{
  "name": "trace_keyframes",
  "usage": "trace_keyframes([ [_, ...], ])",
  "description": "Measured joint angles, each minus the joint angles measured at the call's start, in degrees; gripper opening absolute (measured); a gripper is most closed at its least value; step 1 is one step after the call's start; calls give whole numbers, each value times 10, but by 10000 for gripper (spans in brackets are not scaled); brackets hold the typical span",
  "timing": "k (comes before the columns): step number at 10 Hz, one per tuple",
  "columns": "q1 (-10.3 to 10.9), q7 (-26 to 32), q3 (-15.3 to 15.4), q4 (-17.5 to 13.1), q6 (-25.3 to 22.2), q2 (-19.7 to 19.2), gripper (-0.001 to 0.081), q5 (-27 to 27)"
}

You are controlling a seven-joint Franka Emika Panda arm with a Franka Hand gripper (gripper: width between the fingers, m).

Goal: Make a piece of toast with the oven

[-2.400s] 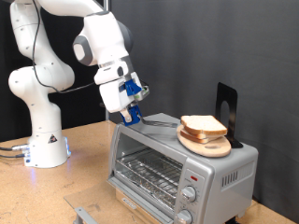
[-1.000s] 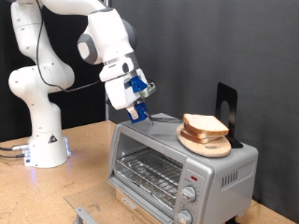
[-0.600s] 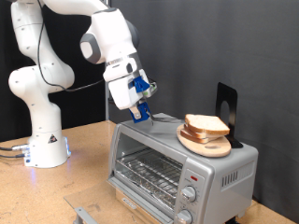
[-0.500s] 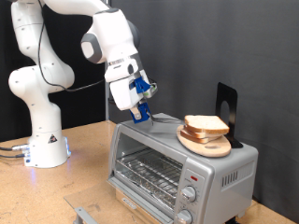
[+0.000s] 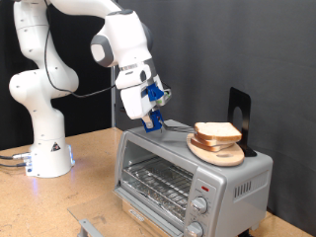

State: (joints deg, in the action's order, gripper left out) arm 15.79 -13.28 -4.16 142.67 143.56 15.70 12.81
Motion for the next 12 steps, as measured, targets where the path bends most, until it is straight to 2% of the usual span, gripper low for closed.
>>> trace_keyframes([
  [7,-1,-52,6,-64,0,-57,447,-49],
  [12,0,-54,11,-98,0,-94,447,-52],
])
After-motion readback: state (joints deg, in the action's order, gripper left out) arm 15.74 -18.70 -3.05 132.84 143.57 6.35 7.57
